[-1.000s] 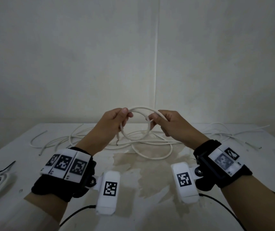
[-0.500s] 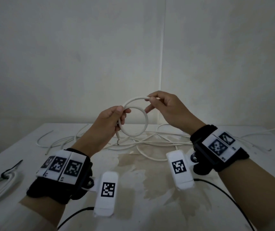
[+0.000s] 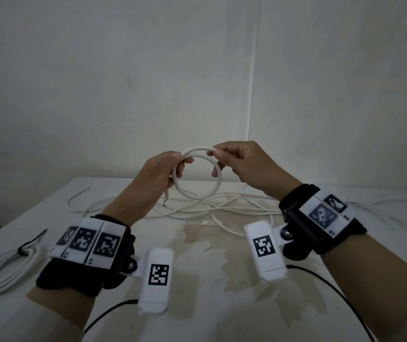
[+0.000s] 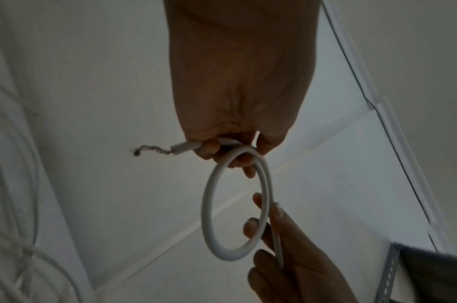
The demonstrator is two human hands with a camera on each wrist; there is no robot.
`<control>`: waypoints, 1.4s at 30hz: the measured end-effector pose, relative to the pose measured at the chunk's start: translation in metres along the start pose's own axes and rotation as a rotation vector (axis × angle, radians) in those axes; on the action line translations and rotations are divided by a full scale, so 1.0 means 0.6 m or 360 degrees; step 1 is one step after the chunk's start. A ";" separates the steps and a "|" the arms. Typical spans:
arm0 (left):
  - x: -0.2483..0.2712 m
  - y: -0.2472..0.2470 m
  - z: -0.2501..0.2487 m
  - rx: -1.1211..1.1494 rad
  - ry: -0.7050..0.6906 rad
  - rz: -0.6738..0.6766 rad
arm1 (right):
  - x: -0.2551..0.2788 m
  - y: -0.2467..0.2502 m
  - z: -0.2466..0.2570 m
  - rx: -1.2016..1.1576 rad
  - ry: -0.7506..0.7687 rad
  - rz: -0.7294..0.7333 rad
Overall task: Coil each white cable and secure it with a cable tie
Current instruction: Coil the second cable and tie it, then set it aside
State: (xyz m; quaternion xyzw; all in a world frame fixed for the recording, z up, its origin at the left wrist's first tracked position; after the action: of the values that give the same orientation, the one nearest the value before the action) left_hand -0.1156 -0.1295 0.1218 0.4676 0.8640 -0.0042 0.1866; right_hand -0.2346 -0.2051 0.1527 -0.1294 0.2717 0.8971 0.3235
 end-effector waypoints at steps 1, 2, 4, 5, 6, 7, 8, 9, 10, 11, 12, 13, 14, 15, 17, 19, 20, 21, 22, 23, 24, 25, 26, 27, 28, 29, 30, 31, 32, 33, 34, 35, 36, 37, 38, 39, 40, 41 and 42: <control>-0.001 0.000 -0.004 -0.0101 -0.0033 0.0006 | 0.002 0.002 0.000 -0.0012 -0.0009 -0.0002; -0.001 0.000 -0.008 -0.0188 -0.0066 0.0014 | 0.005 0.003 -0.001 -0.0017 -0.0017 0.0003; 0.000 -0.002 -0.014 -0.0286 -0.0110 0.0023 | 0.008 0.008 -0.007 -0.0021 -0.0036 0.0006; 0.002 -0.004 -0.015 -0.0308 -0.0116 0.0029 | 0.008 0.010 -0.011 -0.0011 -0.0041 0.0003; 0.003 -0.007 -0.016 -0.0330 -0.0120 0.0041 | 0.008 0.011 -0.013 0.0010 -0.0039 0.0000; 0.004 -0.012 -0.017 -0.0365 -0.0128 0.0056 | 0.008 0.010 -0.015 0.0038 -0.0033 0.0002; 0.006 -0.019 -0.019 -0.0414 -0.0147 0.0074 | 0.009 0.009 -0.017 0.0064 -0.0023 0.0009; 0.006 -0.025 -0.021 -0.0459 -0.0173 0.0087 | 0.010 0.009 -0.019 0.0079 -0.0014 0.0010; 0.006 -0.031 -0.022 -0.0482 -0.0195 0.0092 | 0.012 0.010 -0.022 0.0073 -0.0014 0.0000; 0.005 -0.034 -0.020 -0.0479 -0.0198 0.0092 | 0.015 0.012 -0.023 0.0056 -0.0025 -0.0018; 0.005 -0.037 -0.016 -0.0454 -0.0177 0.0097 | 0.018 0.014 -0.023 0.0040 -0.0036 -0.0036; 0.004 -0.040 -0.011 -0.0410 -0.0140 0.0104 | 0.022 0.017 -0.023 0.0027 -0.0045 -0.0050; 0.005 -0.042 -0.005 -0.0359 -0.0101 0.0111 | 0.025 0.019 -0.023 0.0008 -0.0053 -0.0054; 0.005 -0.044 -0.002 -0.0310 -0.0070 0.0113 | 0.029 0.021 -0.023 -0.0009 -0.0060 -0.0058; 0.007 -0.049 0.000 -0.0218 -0.0043 0.0113 | 0.034 0.026 -0.023 -0.0051 -0.0069 -0.0072; 0.009 -0.055 -0.002 -0.0137 -0.0034 0.0121 | 0.038 0.031 -0.025 -0.0112 -0.0090 -0.0087; 0.010 -0.057 -0.002 -0.0112 -0.0033 0.0120 | 0.040 0.033 -0.025 -0.0130 -0.0098 -0.0089; 0.010 -0.058 -0.002 -0.0089 -0.0034 0.0105 | 0.040 0.035 -0.026 -0.0137 -0.0105 -0.0088; 0.009 -0.057 -0.002 -0.0063 -0.0033 0.0076 | 0.039 0.036 -0.028 -0.0147 -0.0112 -0.0091; 0.009 -0.055 -0.001 -0.0032 -0.0025 0.0032 | 0.038 0.038 -0.031 -0.0158 -0.0122 -0.0102; 0.007 -0.051 0.001 -0.0007 -0.0015 -0.0021 | 0.037 0.041 -0.036 -0.0172 -0.0137 -0.0120; 0.006 -0.047 0.002 0.0000 -0.0006 -0.0069 | 0.037 0.043 -0.041 -0.0187 -0.0159 -0.0139; 0.006 -0.044 0.002 -0.0010 -0.0001 -0.0107 | 0.037 0.044 -0.046 -0.0210 -0.0183 -0.0154; 0.005 -0.041 0.002 -0.0027 0.0001 -0.0139 | 0.038 0.044 -0.051 -0.0239 -0.0207 -0.0163; 0.005 -0.039 0.003 -0.0040 0.0000 -0.0172 | 0.039 0.043 -0.055 -0.0275 -0.0230 -0.0166; 0.005 -0.035 0.003 -0.0052 -0.0007 -0.0209 | 0.040 0.042 -0.058 -0.0309 -0.0248 -0.0164; 0.006 -0.032 0.003 -0.0064 -0.0022 -0.0246 | 0.041 0.041 -0.060 -0.0336 -0.0262 -0.0162; 0.008 -0.030 0.002 -0.0074 -0.0042 -0.0278 | 0.042 0.039 -0.061 -0.0355 -0.0269 -0.0159; 0.009 -0.030 -0.001 -0.0079 -0.0066 -0.0299 | 0.043 0.038 -0.060 -0.0371 -0.0270 -0.0156; 0.010 -0.030 -0.004 -0.0079 -0.0090 -0.0314 | 0.043 0.036 -0.060 -0.0384 -0.0266 -0.0148; 0.011 -0.029 -0.007 -0.0078 -0.0109 -0.0323 | 0.043 0.034 -0.059 -0.0393 -0.0258 -0.0135; 0.011 -0.029 -0.009 -0.0079 -0.0120 -0.0326 | 0.043 0.032 -0.058 -0.0386 -0.0251 -0.0119; 0.010 -0.028 -0.011 -0.0086 -0.0125 -0.0324 | 0.042 0.031 -0.058 -0.0363 -0.0246 -0.0113; 0.009 -0.029 -0.011 -0.0104 -0.0124 -0.0315 | 0.042 0.032 -0.059 -0.0328 -0.0244 -0.0123; 0.009 -0.029 -0.009 -0.0137 -0.0115 -0.0300 | 0.041 0.035 -0.059 -0.0291 -0.0239 -0.0148; 0.008 -0.031 -0.006 -0.0181 -0.0098 -0.0273 | 0.040 0.040 -0.059 -0.0262 -0.0228 -0.0183; 0.008 -0.035 -0.003 -0.0224 -0.0071 -0.0225 | 0.039 0.045 -0.058 -0.0243 -0.0213 -0.0223; 0.008 -0.040 0.002 -0.0256 -0.0037 -0.0160 | 0.039 0.050 -0.058 -0.0224 -0.0193 -0.0265; 0.009 -0.046 0.007 -0.0274 0.0004 -0.0089 | 0.039 0.054 -0.058 -0.0195 -0.0173 -0.0302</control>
State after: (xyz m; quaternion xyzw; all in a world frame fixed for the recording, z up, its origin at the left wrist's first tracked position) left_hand -0.1392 -0.1412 0.1116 0.4257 0.8740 0.0653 0.2249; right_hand -0.2714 -0.2338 0.1279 -0.1251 0.1851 0.8831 0.4126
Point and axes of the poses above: each hand's wrist, its own x-axis away from the middle knuckle, its own y-axis out of the back of the hand, z = x × y, the point moved 10 cm from there along -x, towards the middle knuckle, and after that the axes turned 1 degree about -x, right-handed, at the moved point
